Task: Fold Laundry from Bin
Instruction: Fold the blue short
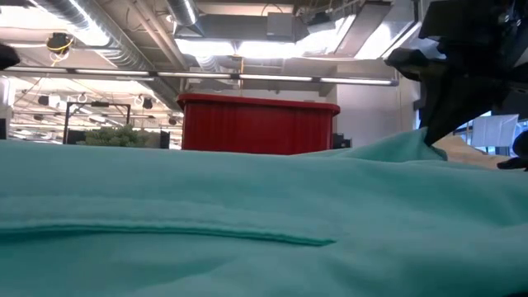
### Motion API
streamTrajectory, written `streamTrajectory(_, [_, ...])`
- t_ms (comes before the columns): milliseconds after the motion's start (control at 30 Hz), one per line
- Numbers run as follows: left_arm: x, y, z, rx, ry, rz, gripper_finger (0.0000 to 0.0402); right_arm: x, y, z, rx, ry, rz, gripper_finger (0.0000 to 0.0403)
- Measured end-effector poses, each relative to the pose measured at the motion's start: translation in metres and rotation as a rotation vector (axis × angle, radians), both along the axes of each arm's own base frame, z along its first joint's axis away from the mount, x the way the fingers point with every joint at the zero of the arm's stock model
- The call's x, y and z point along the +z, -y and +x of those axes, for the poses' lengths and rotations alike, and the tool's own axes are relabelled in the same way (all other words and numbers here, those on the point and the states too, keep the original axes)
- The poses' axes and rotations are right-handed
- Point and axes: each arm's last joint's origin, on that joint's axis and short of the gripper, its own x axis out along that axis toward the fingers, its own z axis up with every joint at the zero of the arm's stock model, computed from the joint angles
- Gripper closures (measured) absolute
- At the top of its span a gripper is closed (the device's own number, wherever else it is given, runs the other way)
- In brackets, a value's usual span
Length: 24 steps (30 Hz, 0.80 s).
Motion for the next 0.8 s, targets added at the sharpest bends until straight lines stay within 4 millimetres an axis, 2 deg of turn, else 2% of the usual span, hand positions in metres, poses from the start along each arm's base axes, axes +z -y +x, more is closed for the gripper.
streamTrajectory(167, [0.003, -0.018, -0.005, 0.008, -0.032, 0.214, 0.0296, 0.000, 0.000, 0.000, -0.008, 0.002, 0.005, 0.0401])
streamTrajectory(267, [0.003, -0.025, -0.003, 0.027, -0.056, 0.251, 0.0296, 0.000, -0.001, 0.000, -0.014, -0.007, 0.034, 0.0401])
streamTrajectory(367, [0.003, -0.026, 0.003, 0.043, -0.040, 0.225, 0.0296, -0.001, -0.001, -0.001, -0.014, -0.031, 0.072, 0.0401])
streamTrajectory(533, [0.001, -0.013, 0.017, -0.040, 0.044, 0.114, 0.0296, -0.002, -0.002, -0.002, -0.030, -0.050, 0.123, 0.0391])
streamTrajectory(667, [0.003, -0.003, 0.027, -0.109, 0.115, 0.042, 0.0296, -0.002, 0.000, -0.004, -0.043, -0.069, 0.093, 0.0357])
streamTrajectory(800, [0.004, 0.003, 0.031, -0.127, 0.149, -0.016, 0.0296, 0.014, -0.002, 0.001, -0.087, -0.032, 0.071, 0.0309])
